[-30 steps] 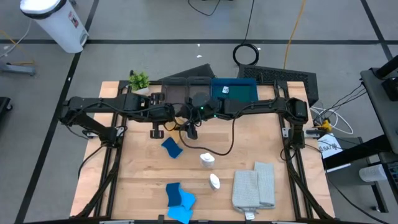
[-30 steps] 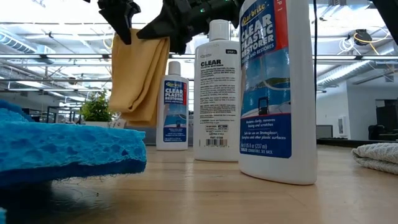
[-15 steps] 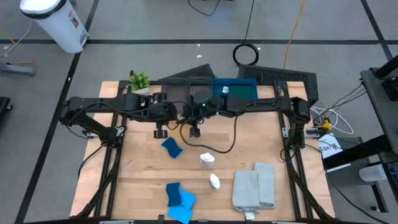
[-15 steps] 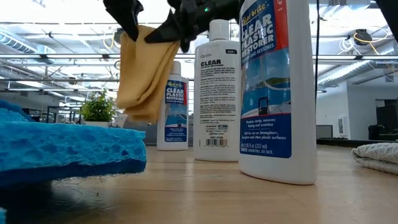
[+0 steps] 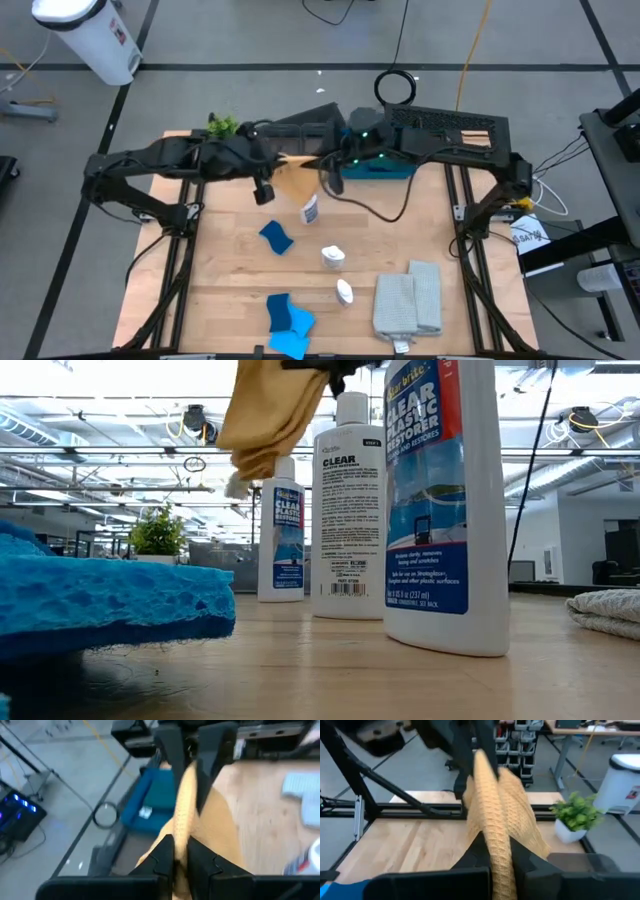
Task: Pick & Place Kitchen Items
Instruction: Put the yellow towel into the blue bin, then put the gray towel into the blue bin
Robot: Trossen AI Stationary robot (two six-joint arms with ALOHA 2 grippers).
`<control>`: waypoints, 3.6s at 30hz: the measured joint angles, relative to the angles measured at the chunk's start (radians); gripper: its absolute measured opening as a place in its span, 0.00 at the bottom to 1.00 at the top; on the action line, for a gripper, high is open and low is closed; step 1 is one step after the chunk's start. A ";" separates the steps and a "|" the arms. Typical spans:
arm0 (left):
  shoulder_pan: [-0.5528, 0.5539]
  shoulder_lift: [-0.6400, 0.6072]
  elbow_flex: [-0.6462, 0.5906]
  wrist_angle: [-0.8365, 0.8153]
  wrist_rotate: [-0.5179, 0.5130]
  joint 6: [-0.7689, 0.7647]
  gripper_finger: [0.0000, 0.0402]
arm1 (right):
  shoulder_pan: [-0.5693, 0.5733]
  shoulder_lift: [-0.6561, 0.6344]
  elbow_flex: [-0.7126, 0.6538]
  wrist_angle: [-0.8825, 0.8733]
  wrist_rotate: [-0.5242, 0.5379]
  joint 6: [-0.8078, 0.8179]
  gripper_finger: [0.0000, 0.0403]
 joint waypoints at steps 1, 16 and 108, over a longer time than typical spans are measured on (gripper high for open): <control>0.004 -0.003 0.000 0.027 -0.001 0.014 0.08 | -0.005 -0.015 0.000 -0.017 -0.002 0.010 0.00; 0.032 -0.030 0.001 0.178 -0.178 0.113 0.08 | -0.024 -0.095 -0.004 -0.290 0.186 0.020 0.00; 0.319 -0.327 -0.640 0.465 -0.170 -0.288 0.08 | -0.200 -0.727 -0.988 0.238 0.492 0.226 0.78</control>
